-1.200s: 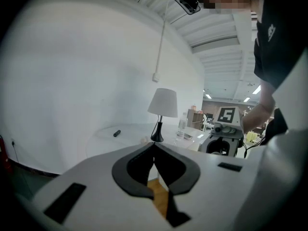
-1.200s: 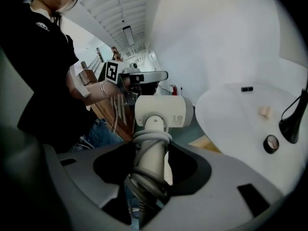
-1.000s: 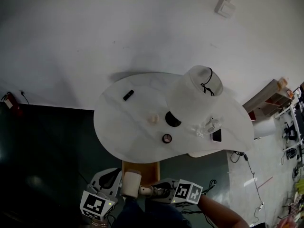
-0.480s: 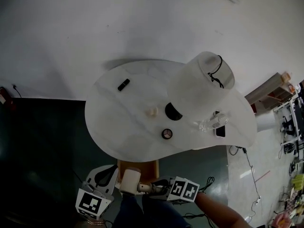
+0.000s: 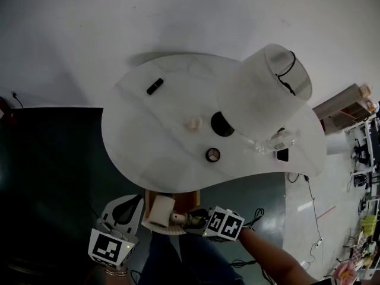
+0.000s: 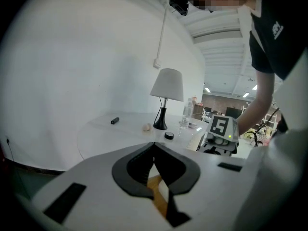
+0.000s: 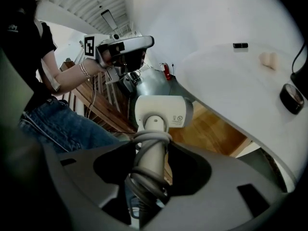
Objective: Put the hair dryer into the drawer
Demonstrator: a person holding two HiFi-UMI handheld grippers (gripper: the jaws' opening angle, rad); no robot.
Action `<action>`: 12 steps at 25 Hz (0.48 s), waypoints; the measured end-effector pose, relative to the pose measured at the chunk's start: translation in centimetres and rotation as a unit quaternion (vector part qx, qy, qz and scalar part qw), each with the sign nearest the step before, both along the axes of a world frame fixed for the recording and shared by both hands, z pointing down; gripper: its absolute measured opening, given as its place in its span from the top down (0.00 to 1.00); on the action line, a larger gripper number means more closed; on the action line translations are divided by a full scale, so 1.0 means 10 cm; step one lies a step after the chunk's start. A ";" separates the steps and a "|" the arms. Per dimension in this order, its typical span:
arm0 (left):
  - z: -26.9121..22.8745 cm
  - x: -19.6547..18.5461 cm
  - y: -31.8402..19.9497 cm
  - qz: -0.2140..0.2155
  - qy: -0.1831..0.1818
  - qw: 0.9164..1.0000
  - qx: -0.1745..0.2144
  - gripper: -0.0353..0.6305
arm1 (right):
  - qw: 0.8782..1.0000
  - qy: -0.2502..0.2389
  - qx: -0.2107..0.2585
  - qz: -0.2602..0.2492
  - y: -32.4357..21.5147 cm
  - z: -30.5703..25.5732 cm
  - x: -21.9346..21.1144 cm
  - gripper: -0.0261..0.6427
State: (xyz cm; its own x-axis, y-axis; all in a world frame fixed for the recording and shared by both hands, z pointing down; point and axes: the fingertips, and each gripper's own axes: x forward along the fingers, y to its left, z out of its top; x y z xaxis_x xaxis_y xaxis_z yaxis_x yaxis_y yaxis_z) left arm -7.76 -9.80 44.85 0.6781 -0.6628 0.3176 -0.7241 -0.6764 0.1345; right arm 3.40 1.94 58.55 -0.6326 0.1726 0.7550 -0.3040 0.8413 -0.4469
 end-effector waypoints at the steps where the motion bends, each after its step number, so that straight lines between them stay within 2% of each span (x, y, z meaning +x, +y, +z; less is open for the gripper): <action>1: 0.00 0.01 -0.01 0.001 0.004 1.000 0.001 0.92 | 1.000 0.005 0.004 -0.001 -0.02 0.03 0.00 0.62; 12: 0.22 -0.04 -0.02 -0.018 -0.004 0.999 -0.029 0.92 | 0.997 0.066 0.042 0.003 -0.13 0.37 -0.02 0.62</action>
State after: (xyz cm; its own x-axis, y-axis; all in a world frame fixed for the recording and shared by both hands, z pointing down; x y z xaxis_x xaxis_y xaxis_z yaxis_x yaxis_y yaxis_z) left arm -8.19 -10.04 47.08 0.6515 -0.6672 0.3611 -0.7492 -0.6408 0.1676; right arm 3.23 0.65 62.30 -0.5281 0.1012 0.8431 -0.3605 0.8722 -0.3305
